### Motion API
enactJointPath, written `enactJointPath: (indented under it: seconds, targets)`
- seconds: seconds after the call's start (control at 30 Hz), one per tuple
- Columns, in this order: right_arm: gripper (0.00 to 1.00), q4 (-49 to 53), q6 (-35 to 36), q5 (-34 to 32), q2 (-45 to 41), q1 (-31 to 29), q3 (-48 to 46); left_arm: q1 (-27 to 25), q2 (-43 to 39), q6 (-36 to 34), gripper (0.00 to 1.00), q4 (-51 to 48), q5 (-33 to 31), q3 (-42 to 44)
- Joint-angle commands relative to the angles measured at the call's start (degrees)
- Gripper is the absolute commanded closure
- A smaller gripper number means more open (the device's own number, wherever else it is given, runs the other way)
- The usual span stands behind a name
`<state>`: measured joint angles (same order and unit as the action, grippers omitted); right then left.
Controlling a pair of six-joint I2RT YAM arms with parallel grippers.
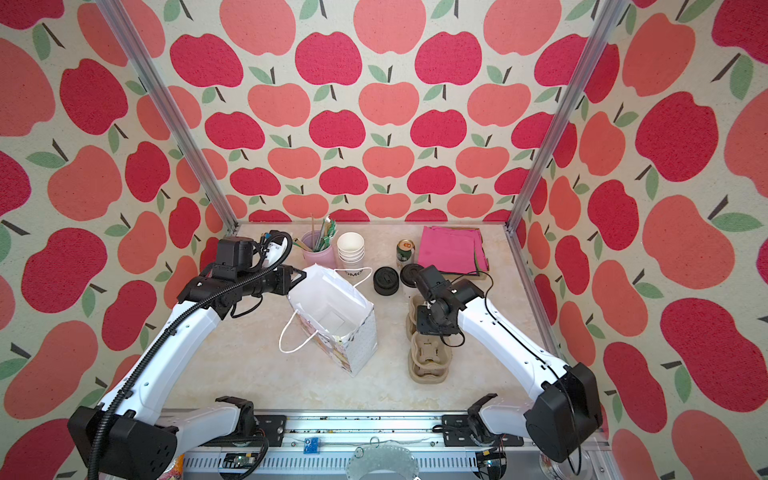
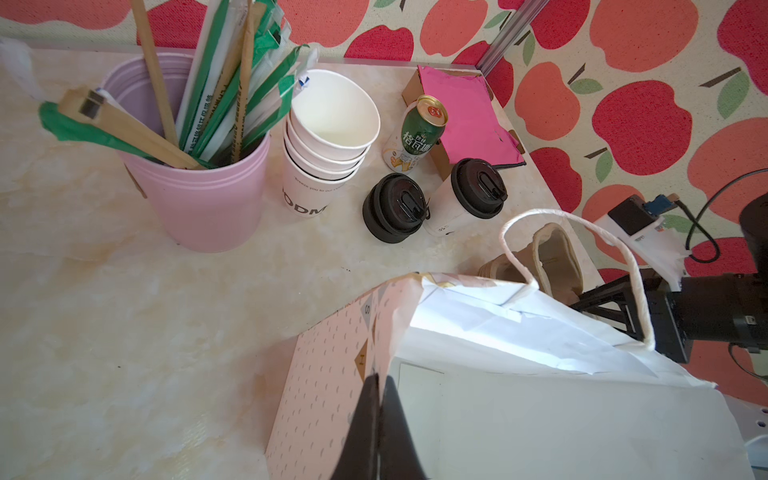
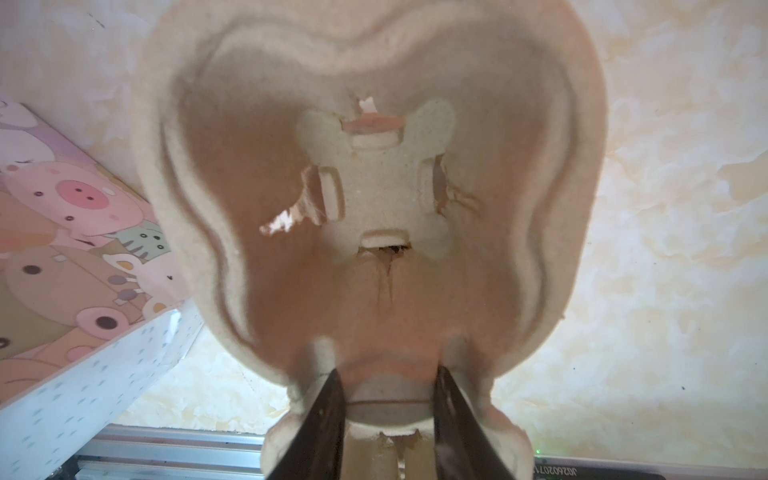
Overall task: Pack the takeout coffee
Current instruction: 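Lift the top cup carrier off the stack with the right gripper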
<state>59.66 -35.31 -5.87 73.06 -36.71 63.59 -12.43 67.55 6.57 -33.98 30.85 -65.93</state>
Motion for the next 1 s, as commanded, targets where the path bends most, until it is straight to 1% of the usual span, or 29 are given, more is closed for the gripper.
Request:
enactJointPath:
  seconds: [0.0, 0.17, 0.33, 0.5, 0.63, 0.77, 0.97]
  targets:
    - [0.69, 1.26, 4.31, -2.35, -2.53, 0.41, 3.89, -0.38, -0.05, 0.73, 1.0, -0.14, 0.04, 0.29]
    - [0.69, -0.36, 8.86, -2.48, -3.97, 0.41, 8.48, -0.42, -0.05, 0.99, 1.0, -0.12, -0.18, 0.08]
    - [0.69, -1.33, 13.9, -0.45, -4.07, 0.4, 15.1, -0.49, -0.31, 1.25, 1.0, -0.31, -0.4, -0.36]
    - [0.69, -3.93, 18.38, 5.32, -3.8, -0.03, 21.31, -0.58, -0.8, 1.3, 1.0, -0.23, -1.12, -0.09]
    - [0.68, -6.07, 20.23, 9.5, -2.81, -1.04, 25.71, -0.65, -1.02, 1.86, 1.0, 0.0, -1.06, 0.2]
    - [0.68, -7.27, 21.26, 13.4, -0.58, -3.44, 30.36, -0.67, -1.15, 2.22, 1.0, 0.14, -1.27, 0.51]
    - [0.67, -6.96, 22.39, 16.48, 4.92, -9.8, 39.08, -0.76, -1.02, 2.65, 1.0, 0.73, -1.56, 0.54]
